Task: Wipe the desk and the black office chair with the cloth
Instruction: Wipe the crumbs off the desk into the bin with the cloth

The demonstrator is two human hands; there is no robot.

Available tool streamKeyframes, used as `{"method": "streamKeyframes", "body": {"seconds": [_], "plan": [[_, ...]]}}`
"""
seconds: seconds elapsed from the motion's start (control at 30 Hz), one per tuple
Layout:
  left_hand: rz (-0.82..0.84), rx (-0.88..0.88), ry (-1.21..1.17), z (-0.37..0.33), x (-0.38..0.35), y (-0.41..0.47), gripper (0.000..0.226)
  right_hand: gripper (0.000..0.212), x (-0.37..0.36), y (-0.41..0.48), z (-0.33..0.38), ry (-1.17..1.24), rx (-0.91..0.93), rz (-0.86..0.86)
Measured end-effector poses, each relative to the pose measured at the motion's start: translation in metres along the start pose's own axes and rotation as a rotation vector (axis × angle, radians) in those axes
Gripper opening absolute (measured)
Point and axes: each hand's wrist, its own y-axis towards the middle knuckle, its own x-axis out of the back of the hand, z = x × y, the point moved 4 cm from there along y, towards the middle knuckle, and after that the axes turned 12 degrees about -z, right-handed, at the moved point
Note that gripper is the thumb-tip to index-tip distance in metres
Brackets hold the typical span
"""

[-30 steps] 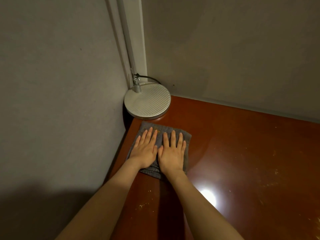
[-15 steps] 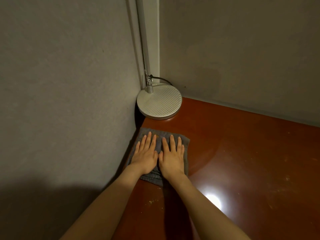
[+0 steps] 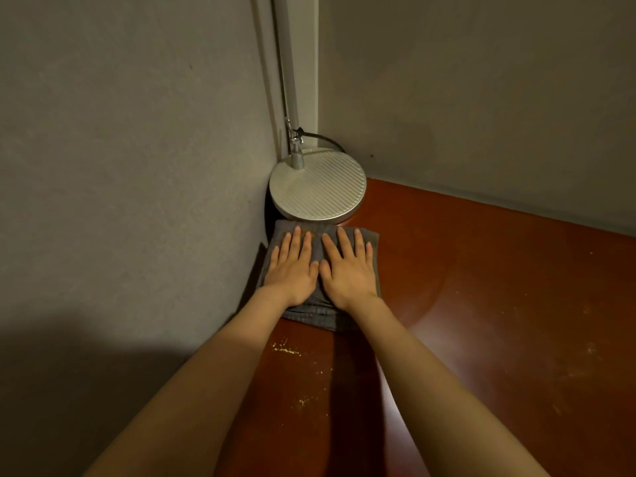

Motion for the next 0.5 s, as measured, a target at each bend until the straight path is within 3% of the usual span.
{"method": "streamKeyframes", "body": {"seconds": [0.5], "plan": [[0.004, -0.032, 0.025, 0.010, -0.010, -0.022, 0.057, 0.055, -0.006, -0.031, 0.010, 0.029, -0.050, 0.003]]}}
